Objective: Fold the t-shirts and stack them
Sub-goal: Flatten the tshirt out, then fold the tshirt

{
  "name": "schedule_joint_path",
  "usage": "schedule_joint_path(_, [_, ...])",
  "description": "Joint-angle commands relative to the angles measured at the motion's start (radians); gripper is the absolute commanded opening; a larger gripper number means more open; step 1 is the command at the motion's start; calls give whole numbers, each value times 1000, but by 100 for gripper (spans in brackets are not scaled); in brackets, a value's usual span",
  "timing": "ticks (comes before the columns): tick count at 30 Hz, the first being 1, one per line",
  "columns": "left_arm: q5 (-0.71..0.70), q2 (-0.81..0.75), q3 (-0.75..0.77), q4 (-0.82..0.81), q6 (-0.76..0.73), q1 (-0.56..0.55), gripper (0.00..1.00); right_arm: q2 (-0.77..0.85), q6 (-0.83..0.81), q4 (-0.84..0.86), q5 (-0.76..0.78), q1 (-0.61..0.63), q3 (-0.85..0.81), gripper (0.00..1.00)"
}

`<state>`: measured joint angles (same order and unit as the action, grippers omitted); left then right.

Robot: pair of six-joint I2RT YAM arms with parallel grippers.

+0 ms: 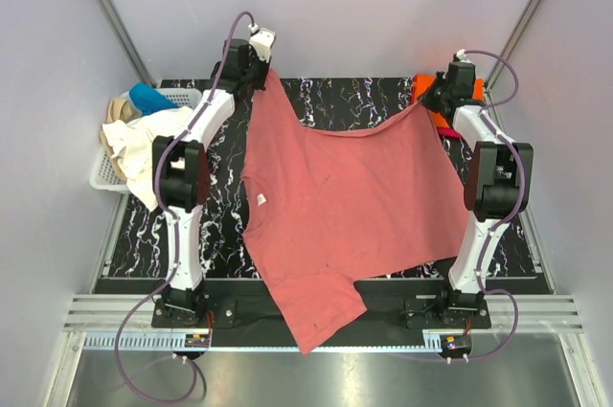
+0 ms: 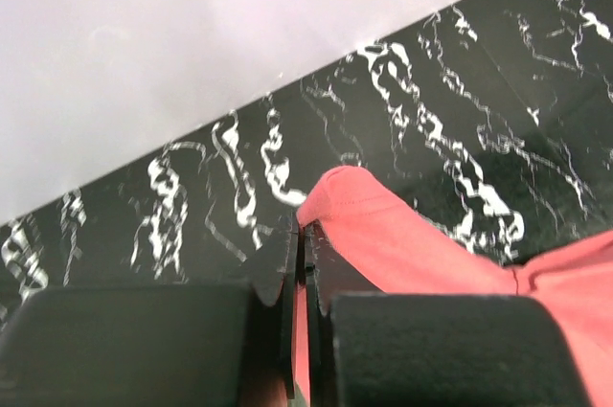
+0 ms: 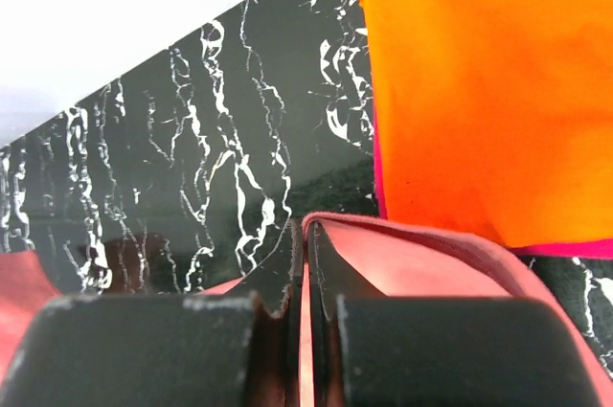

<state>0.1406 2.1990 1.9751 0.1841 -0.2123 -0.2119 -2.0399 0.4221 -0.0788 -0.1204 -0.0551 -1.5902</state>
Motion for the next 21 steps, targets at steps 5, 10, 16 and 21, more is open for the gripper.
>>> schedule_joint_path(5, [122, 44, 165, -71, 60, 5, 0, 24, -95, -13, 94, -14, -63, 0])
schedule_joint_path(10, [50, -175, -102, -69, 85, 3, 0, 40, -106, -44, 114, -58, -50, 0])
schedule_joint_path(16, [-27, -352, -367, -77, 57, 2, 0, 87, -72, -44, 58, -75, 2, 0])
schedule_joint_path(21, [2, -429, -426, 9, 109, -14, 0, 144, -28, -45, 54, -88, 61, 0])
